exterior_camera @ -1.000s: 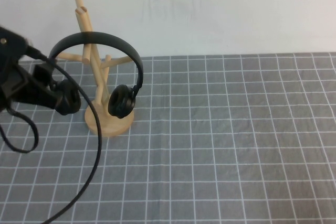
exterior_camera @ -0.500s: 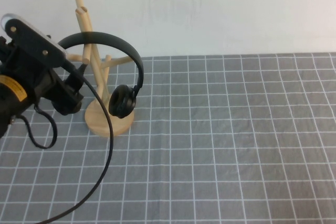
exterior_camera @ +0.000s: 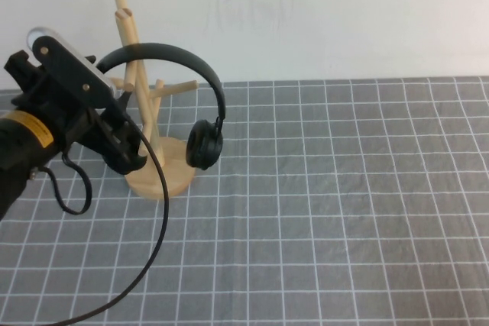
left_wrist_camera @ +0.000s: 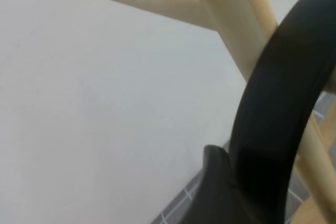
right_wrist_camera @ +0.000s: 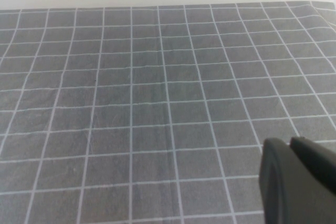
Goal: Take out the headphones from the headphone stand
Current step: Pick up the headphones from the headphone stand
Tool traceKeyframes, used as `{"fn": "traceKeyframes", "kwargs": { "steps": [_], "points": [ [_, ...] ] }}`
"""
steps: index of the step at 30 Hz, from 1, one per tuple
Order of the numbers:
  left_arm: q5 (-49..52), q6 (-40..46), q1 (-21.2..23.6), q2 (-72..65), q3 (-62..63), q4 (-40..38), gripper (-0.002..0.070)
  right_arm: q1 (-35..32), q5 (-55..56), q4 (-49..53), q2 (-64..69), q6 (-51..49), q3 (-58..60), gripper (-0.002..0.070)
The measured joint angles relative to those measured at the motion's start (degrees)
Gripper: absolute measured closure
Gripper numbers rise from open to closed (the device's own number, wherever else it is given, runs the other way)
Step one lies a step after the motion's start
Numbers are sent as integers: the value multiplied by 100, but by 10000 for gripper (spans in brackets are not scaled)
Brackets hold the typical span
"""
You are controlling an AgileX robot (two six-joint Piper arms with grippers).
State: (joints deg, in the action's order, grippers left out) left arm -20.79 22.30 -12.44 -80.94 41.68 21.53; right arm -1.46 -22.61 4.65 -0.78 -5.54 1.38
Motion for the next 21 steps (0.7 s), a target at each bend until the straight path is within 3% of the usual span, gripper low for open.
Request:
{"fn": "traceKeyframes", "kwargs": {
  "steps": [10, 17, 21],
  "points": [
    [-273, 494, 0, 0, 0, -144, 274, 0, 0, 0, 0, 0, 0, 685],
    [-469, 1569, 0, -5, 0, -1633, 274, 0, 0, 0, 0, 0, 0, 685],
    [-551, 1746, 0, -5, 0, -1944, 275, 0, 0, 0, 0, 0, 0, 685]
  ]
}}
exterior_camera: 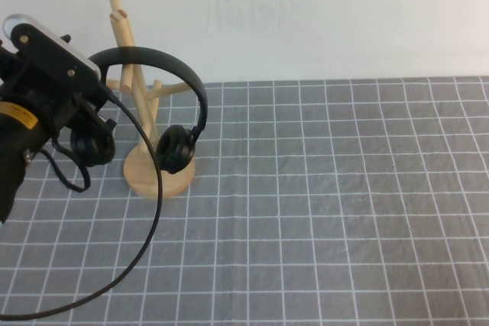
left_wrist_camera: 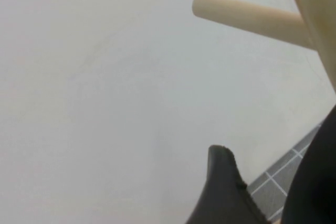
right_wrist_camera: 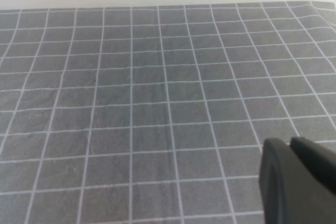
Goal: Take out the headphones from the headphone stand
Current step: Pick up the headphones from the headphone stand, then place the headphones on the table
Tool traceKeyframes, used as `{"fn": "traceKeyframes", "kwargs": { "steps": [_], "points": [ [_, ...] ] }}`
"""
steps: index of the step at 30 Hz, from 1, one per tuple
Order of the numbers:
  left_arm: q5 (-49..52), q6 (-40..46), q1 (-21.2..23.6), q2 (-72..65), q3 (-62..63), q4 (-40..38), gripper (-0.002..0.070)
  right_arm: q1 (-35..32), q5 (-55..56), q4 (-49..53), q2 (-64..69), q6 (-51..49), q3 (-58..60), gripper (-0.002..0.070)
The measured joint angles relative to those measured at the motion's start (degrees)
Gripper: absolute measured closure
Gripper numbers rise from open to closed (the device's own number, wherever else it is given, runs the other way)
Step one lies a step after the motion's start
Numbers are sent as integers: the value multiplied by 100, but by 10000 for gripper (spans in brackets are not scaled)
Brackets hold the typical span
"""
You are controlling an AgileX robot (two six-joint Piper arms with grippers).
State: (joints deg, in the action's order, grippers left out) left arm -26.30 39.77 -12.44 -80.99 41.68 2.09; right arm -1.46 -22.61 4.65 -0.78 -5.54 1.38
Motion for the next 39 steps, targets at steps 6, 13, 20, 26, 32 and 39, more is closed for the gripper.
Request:
{"fn": "traceKeyframes", "kwargs": {
  "steps": [6, 13, 20, 26, 32, 39],
  "points": [
    [-4, 8, 0, 0, 0, -48, 341, 0, 0, 0, 0, 0, 0, 685],
    [6, 56, 0, -22, 0, -52, 543, 0, 0, 0, 0, 0, 0, 685],
    [-148, -179, 0, -26, 0, -52, 605, 0, 0, 0, 0, 0, 0, 685],
    [-148, -211, 0, 301, 0, -52, 606, 0, 0, 0, 0, 0, 0, 684],
    [346, -243, 0, 1045, 0, -52, 607, 0, 0, 0, 0, 0, 0, 685],
    [1741, -1237, -442, 2245, 0, 84, 607, 0, 0, 0, 0, 0, 0, 685]
  ]
}}
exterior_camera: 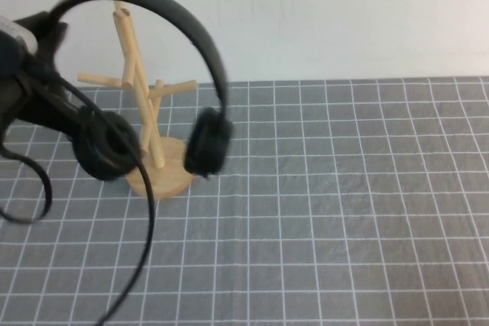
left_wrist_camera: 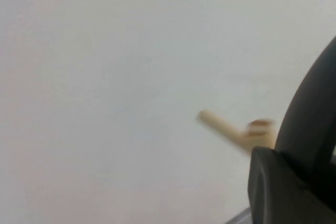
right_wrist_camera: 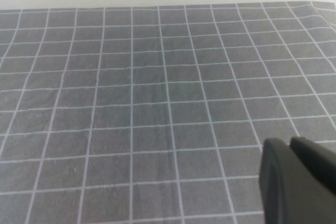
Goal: Take out the headphones from the headphone stand
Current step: Place the headphones on the table
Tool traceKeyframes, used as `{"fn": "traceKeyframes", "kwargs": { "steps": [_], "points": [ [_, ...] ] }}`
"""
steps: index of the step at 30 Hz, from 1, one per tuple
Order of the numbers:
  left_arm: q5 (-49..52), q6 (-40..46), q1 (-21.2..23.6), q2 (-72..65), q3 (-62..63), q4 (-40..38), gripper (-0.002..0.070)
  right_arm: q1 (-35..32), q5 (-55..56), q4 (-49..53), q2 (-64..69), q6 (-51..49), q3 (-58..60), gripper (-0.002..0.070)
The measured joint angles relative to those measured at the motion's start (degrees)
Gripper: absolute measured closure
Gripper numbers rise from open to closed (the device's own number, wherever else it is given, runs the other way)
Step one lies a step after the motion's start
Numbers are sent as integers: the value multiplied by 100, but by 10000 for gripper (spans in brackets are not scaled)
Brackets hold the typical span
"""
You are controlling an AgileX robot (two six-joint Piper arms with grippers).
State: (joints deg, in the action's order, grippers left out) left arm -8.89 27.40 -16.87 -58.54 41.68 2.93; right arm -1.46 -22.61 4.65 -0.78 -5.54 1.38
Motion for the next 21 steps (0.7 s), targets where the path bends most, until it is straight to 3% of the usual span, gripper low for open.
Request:
{"fn": "traceKeyframes", "kwargs": {
  "steps": [5, 11, 16, 21],
  "points": [
    [934, -765, -1176, 416, 131, 96, 608, 0, 0, 0, 0, 0, 0, 684],
    [2146, -1394, -2317, -305, 890, 95, 608, 0, 0, 0, 0, 0, 0, 685],
    [3007, -1691, -2711, -1584, 2043, 72, 608, 0, 0, 0, 0, 0, 0, 684],
    [4045, -1769, -2786, -3254, 3643, 72, 608, 0, 0, 0, 0, 0, 0, 685]
  ]
}}
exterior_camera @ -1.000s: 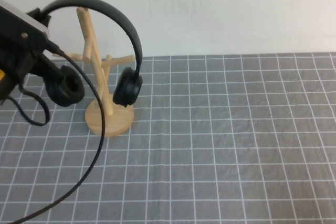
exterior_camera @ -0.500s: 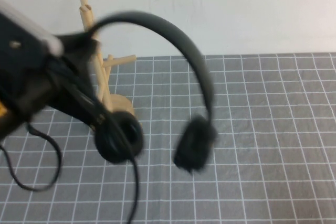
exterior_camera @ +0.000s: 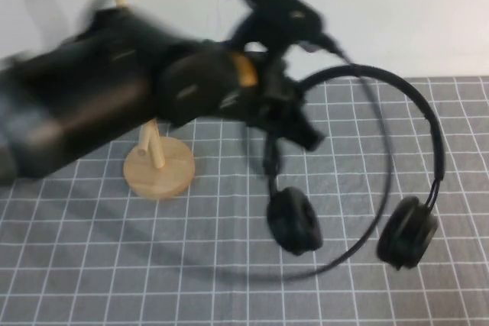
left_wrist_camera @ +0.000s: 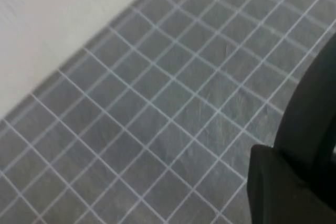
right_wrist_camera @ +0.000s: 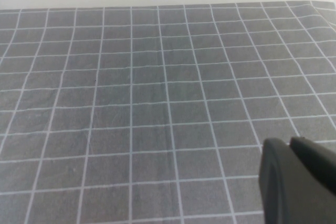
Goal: Take out the headphones from the headphone stand
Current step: Place the headphones on the table
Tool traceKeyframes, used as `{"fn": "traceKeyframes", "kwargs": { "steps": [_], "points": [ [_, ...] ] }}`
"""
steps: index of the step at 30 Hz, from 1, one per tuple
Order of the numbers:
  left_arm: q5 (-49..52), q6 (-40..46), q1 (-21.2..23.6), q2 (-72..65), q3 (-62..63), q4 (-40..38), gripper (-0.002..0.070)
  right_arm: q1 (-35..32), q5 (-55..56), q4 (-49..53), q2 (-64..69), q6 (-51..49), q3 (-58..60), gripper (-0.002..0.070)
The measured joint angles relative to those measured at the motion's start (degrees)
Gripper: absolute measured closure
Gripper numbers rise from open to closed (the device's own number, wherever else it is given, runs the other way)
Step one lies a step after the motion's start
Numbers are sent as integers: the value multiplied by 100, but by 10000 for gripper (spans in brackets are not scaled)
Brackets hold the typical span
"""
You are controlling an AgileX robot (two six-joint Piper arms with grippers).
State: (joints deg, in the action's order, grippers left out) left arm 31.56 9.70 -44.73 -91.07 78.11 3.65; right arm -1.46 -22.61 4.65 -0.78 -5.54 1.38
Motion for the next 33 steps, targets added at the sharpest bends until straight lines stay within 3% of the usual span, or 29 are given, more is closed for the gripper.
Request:
{"fn": "traceKeyframes", "kwargs": {
  "steps": [8, 13, 33],
  "points": [
    [1664, -103, -9, -2599, 2510, 0, 608, 0, 0, 0, 0, 0, 0, 684],
    [1947, -251, -9, -3506, 3398, -12, 608, 0, 0, 0, 0, 0, 0, 685],
    [1648, -888, 451, -4461, 3569, 275, 608, 0, 0, 0, 0, 0, 0, 685]
  ]
}}
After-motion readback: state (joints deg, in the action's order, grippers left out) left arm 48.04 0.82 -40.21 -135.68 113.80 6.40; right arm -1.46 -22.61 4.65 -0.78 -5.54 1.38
